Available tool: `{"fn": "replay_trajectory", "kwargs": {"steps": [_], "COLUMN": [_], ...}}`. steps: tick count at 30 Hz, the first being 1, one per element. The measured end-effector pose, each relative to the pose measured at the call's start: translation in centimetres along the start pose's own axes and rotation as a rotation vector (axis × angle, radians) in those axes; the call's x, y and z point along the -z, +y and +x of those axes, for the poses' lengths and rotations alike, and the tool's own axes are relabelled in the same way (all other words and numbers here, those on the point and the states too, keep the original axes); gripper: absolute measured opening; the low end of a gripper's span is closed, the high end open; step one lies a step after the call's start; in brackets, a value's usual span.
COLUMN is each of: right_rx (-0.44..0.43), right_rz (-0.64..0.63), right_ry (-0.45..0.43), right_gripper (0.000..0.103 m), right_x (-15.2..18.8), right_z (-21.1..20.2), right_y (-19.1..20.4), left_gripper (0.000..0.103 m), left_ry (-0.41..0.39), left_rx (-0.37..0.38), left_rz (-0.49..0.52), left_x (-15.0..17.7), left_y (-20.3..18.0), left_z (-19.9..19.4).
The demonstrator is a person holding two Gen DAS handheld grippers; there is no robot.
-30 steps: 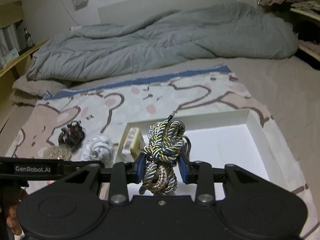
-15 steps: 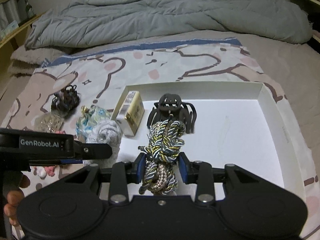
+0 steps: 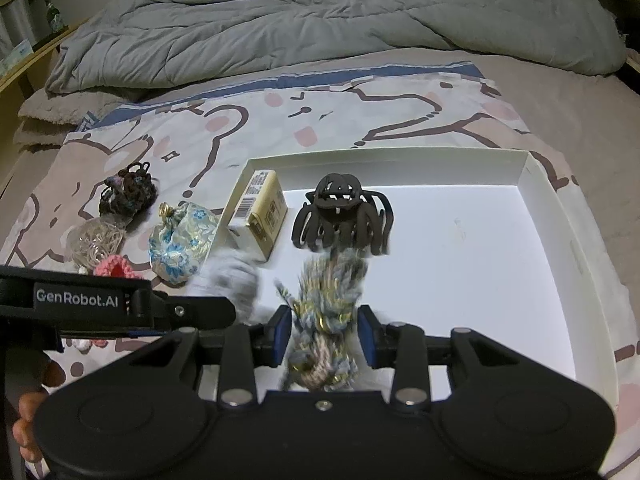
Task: Organize objects
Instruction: 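Lower the knitted pouch and rope into the box and open both tools, then withdraw both open tools from the box toward the remaining items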
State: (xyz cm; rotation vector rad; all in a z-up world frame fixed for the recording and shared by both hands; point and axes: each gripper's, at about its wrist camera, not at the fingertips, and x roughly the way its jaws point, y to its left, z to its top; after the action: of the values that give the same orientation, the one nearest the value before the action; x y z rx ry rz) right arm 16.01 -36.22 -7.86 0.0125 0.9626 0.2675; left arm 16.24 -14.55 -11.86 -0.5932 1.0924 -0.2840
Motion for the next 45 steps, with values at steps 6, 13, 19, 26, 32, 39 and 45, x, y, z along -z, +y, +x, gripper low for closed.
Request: {"fn": "replay_trajectory", "kwargs": {"steps": [6,13,19,26,32,39,45], "right_rx": [0.010,0.014,0.014,0.023,0.036,0.050,0.081], "right_rz": [0.006,0.021,0.027,0.040,0.057,0.077,0.083], "right_ry": [-0.006,-0.015,-0.028,-0.060,-0.098,-0.152,-0.178], "right_gripper": [0.045,0.045,0.045,0.045,0.045,0.045,0.050], "right_x": [0.0,0.1,0.1,0.0,0.0,0.0,0.3], "right_z": [-0.5,-1.0,-1.7,-3.0,-4.6,-6.9,-8.3], "right_y": [-0.1,-0.4,-0.2,-0.1,-0.2,-0.2,0.1], "left_gripper": [0.053,0.053,0.053,0.053,0.053,0.055,0.071], "left_ry": [-0.006,-0.008,-0.011,-0.052,-0.103,-0.155,-0.195], "left_rx": [0.002,0.001,0.003,0.000,-0.046,-0.097,-0.143], "left_rz": [0.005,0.003,0.007,0.049,0.146,0.252,0.339], "left_x": [0.0,0.0,0.0,-0.6,-0.9,-0.6,-0.3], "left_y": [-0.2,-0.1,0.0,-0.4,-1.0,-1.6,-1.7], "left_z": [-0.3,-0.6,-1.0,-2.8,-4.7,-7.1,-8.8]}}
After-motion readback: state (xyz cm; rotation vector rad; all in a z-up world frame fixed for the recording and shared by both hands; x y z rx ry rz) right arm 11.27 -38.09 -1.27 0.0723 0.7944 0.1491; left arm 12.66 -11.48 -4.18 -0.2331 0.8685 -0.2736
